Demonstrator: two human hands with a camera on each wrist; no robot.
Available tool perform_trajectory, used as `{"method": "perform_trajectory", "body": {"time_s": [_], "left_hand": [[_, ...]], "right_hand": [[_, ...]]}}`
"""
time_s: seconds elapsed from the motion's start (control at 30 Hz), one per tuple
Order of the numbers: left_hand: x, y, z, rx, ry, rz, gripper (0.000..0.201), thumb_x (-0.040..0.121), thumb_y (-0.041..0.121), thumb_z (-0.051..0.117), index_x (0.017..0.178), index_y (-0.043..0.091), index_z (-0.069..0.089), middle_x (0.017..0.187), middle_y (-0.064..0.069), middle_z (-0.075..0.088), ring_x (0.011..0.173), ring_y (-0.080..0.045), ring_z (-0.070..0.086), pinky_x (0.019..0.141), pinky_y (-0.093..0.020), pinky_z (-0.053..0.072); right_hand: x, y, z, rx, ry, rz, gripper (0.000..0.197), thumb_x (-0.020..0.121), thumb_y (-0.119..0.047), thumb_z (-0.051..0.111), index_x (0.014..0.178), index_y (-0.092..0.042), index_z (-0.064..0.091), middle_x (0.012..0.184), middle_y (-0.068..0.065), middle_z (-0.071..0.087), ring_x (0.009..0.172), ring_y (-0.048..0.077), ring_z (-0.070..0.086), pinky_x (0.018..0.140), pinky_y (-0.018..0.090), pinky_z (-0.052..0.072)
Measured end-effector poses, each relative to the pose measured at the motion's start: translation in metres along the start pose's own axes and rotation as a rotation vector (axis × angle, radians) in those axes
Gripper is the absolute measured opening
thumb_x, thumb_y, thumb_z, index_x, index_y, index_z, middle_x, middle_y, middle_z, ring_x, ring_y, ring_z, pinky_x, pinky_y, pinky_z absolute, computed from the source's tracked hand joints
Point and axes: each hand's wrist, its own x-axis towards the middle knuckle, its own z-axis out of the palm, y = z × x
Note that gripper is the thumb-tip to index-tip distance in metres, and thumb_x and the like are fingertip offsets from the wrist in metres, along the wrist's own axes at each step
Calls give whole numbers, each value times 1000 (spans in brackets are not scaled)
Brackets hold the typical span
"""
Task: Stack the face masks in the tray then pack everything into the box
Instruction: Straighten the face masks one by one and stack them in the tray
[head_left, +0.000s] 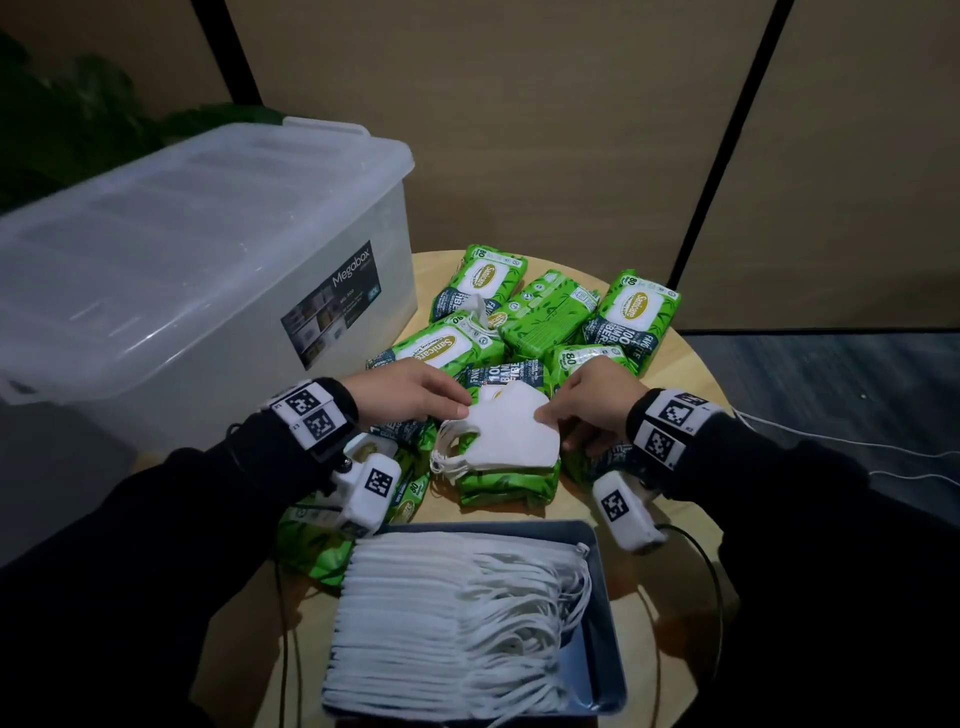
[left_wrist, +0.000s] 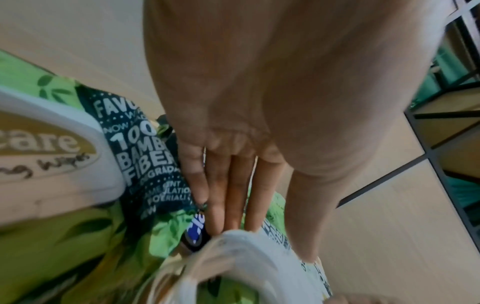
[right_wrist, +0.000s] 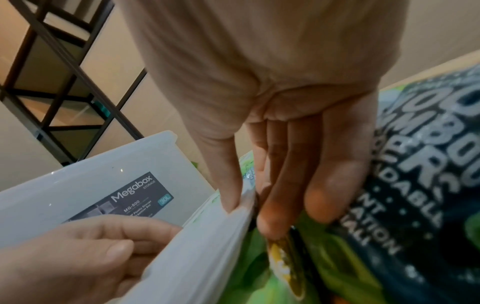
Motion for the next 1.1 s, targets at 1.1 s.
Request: {"method": "perform_trajectory", "body": {"time_s": [1.1], "left_hand": [[15, 109, -58, 158, 356, 171, 8, 88, -1, 73, 82, 4, 71, 76, -14, 64, 66, -21, 61, 58, -28, 59]], "right_hand": [[8, -13, -8, 251, 170, -311, 64, 81, -59, 78, 129, -22, 59, 115, -3, 63, 106, 17, 63, 84, 36, 53]]}}
